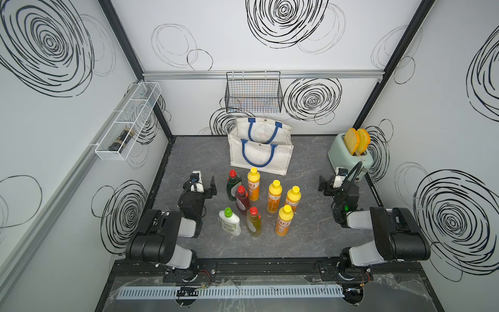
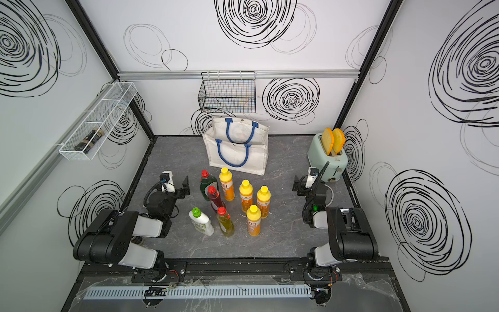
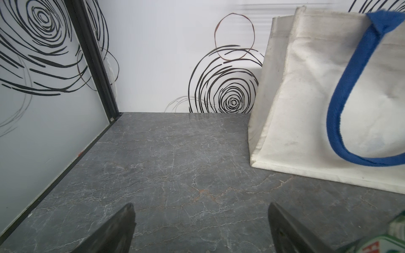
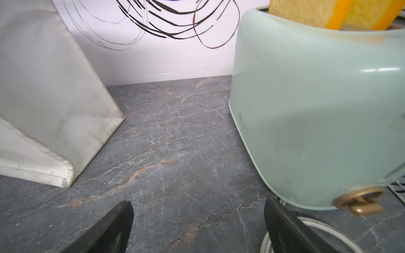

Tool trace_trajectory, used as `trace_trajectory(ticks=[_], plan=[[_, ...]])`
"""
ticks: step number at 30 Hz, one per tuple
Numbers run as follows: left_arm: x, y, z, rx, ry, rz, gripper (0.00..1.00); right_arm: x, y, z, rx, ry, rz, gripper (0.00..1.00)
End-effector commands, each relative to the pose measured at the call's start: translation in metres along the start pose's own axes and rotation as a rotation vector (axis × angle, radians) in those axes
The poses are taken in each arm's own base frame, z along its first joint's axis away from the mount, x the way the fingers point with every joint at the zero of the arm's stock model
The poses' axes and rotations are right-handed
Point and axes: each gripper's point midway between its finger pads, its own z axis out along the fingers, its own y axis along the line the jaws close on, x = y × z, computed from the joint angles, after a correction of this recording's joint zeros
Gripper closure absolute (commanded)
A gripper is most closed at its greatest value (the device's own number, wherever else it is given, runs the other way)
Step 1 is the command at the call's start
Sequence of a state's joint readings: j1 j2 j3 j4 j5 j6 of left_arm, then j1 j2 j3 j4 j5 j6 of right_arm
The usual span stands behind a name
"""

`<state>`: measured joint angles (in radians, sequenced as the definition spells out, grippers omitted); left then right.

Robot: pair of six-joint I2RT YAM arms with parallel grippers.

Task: Pack dish soap into the shopping bag
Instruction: Move the shopping bag to the center of the board.

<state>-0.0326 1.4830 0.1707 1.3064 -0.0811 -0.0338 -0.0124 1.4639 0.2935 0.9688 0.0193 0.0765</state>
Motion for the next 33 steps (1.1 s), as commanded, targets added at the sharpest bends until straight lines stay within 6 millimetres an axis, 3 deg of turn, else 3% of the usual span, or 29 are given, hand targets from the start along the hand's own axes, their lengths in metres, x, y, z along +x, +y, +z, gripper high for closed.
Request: trace_trajectory(ticks=[1, 6, 10, 12, 15, 18, 21, 23, 26, 29, 33], plan=[[-0.029, 0.011, -0.003, -0.065, -0.092, -0.035, 0.04, -0.030, -0.017, 0.006, 0.090, -0.004, 0.050, 0.02], [-0.044, 0.024, 0.005, -0.165, -0.002, -0.076, 0.04, -0.065, -0.007, 0.006, 0.053, 0.047, 0.095, 0.03], [-0.088, 0.023, 0.021, -0.179, 0.041, -0.235, 0.04, -0.111, 0.023, 0.006, -0.080, 0.046, 0.048, 0.02], [-0.122, -0.004, 0.033, -0.053, 0.042, -0.294, 0.04, -0.140, 0.040, 0.008, -0.110, 0.046, 0.031, 0.02], [-0.170, -0.043, 0.049, 0.058, 0.084, -0.246, 0.04, -0.186, 0.074, 0.009, -0.155, 0.045, -0.039, 0.01], [-0.203, -0.071, 0.056, 0.126, 0.146, -0.167, 0.04, -0.223, 0.105, 0.012, -0.190, 0.021, -0.101, 0.01], [-0.222, -0.088, 0.057, 0.209, 0.181, -0.153, 0.04, -0.246, 0.128, 0.019, -0.283, 0.018, -0.080, 0.01], [-0.226, -0.096, 0.055, 0.258, 0.199, -0.125, 0.04, -0.253, 0.141, 0.025, -0.330, 0.024, -0.074, 0.01], [-0.214, -0.103, 0.054, 0.322, 0.221, -0.159, 0.04, -0.254, 0.153, 0.034, -0.359, 0.050, -0.070, 0.00], [-0.199, -0.105, 0.058, 0.358, 0.259, -0.236, 0.04, -0.244, 0.165, 0.045, -0.382, 0.088, -0.055, 0.00], [-0.193, -0.106, 0.061, 0.367, 0.271, -0.233, 0.04, -0.222, 0.189, 0.057, -0.418, 0.159, -0.054, 0.01]])
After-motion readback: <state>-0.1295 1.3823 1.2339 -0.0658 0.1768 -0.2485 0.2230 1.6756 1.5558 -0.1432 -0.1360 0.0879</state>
